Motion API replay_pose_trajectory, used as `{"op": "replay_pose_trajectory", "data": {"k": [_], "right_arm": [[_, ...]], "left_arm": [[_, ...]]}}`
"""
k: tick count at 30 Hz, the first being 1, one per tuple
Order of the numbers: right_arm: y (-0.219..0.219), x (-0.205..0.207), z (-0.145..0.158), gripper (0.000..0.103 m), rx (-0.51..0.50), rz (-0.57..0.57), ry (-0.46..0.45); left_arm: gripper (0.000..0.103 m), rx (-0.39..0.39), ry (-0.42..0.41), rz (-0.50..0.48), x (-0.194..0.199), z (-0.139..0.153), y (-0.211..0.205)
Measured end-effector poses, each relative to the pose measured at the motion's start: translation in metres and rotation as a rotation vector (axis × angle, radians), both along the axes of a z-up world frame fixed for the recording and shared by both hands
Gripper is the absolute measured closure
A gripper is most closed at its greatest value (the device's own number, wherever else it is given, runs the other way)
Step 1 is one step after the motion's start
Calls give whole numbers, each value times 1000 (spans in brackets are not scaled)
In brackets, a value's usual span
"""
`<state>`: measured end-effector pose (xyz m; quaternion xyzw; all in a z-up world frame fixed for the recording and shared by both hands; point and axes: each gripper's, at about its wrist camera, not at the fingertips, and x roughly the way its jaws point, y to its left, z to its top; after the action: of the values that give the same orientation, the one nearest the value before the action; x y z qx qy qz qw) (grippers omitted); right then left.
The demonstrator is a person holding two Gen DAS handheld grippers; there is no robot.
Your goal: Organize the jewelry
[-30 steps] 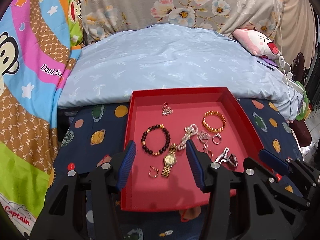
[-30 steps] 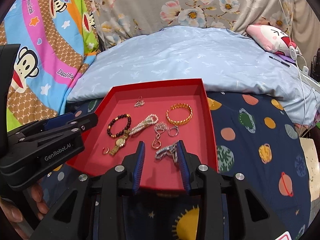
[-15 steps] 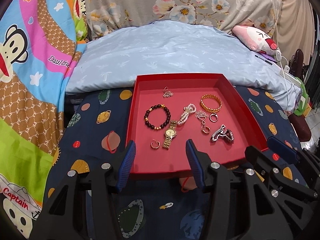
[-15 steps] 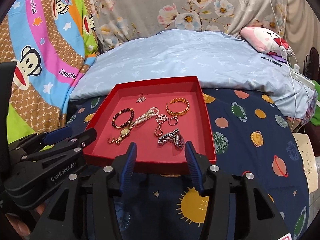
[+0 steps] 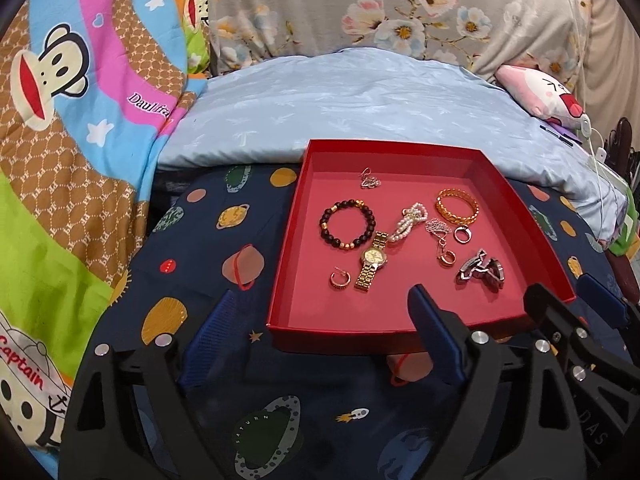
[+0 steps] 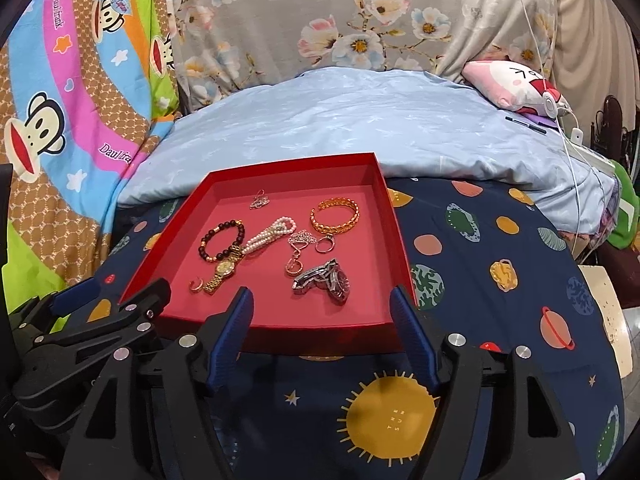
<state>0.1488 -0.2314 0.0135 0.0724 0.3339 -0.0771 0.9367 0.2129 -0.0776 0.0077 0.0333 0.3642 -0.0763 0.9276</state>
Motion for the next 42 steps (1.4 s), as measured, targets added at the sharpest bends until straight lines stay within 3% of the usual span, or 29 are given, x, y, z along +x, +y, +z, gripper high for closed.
{"op": "replay_pose_trajectory", "data": {"k": [12, 42], "right_arm": [[-5, -4, -12, 29, -20, -35, 9], [1, -11, -10, 29, -32, -31, 20]], "left_arm": [[18, 13, -10, 12, -3, -12, -6], [17, 45, -7, 37, -9, -9, -1]]}}
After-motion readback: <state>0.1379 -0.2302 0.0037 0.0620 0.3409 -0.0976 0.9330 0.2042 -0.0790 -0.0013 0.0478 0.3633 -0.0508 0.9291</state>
